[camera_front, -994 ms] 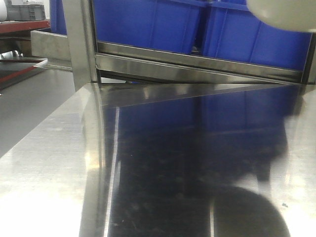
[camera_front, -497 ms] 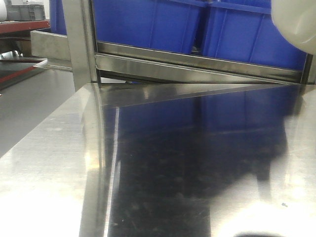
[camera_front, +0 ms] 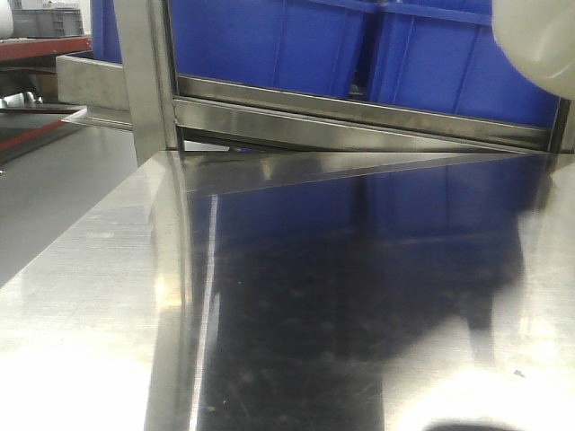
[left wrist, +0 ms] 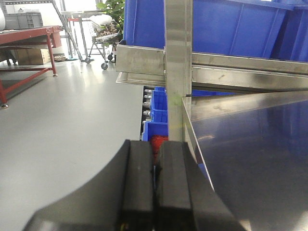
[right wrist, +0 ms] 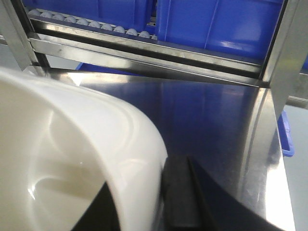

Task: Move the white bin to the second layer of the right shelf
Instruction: 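Lift the white bin off the table with the right gripper, then drive away from the table carrying the bin in the right gripper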

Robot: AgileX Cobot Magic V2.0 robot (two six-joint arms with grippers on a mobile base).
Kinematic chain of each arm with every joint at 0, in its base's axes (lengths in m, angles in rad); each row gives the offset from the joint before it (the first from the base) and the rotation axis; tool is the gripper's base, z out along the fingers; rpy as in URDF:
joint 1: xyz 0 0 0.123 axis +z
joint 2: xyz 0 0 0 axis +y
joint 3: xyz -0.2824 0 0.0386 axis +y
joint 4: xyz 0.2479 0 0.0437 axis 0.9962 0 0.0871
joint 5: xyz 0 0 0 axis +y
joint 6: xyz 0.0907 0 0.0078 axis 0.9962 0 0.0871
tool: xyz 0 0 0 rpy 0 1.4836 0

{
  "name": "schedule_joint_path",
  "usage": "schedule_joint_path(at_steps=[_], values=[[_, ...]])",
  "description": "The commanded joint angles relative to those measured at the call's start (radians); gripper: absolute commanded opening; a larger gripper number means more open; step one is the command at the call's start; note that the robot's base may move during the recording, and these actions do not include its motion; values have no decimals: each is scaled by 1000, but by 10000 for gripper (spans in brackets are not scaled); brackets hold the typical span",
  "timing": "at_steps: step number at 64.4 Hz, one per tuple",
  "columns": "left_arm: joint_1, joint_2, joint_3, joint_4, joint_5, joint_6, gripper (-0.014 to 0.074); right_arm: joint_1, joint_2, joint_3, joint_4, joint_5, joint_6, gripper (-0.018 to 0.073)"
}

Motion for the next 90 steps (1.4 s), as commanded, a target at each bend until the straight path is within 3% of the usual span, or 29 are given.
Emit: schedule_joint_path(at_steps=[1, 90], values=[[-3, -14, 37, -6, -85, -3, 85, -5, -4, -31, 3, -101, 0, 49], [-3, -14, 37, -6, -85, -3, 85, -5, 8, -31, 3, -101, 0, 49]])
